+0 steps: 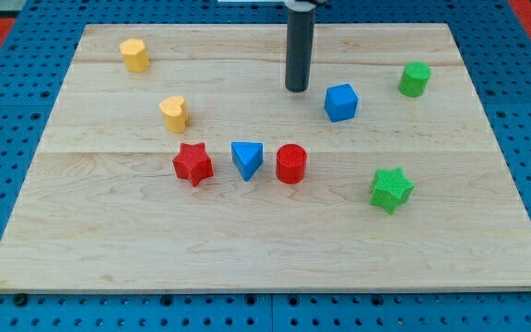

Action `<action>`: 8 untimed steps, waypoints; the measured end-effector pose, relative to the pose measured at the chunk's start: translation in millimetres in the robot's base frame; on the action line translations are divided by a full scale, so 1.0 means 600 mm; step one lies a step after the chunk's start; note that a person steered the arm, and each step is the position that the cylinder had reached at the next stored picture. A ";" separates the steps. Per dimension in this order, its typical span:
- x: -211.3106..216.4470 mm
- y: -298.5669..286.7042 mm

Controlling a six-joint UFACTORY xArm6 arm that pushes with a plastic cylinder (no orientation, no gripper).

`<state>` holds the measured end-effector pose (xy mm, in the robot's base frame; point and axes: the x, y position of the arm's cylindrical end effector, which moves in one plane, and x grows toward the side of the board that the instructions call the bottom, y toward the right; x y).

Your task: Push the blue cube to the right of thee red circle

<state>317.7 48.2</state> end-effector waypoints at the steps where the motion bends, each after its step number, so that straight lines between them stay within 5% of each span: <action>1: 0.003 0.084; 5: 0.139 0.072; 8: 0.137 0.037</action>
<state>399.8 70.4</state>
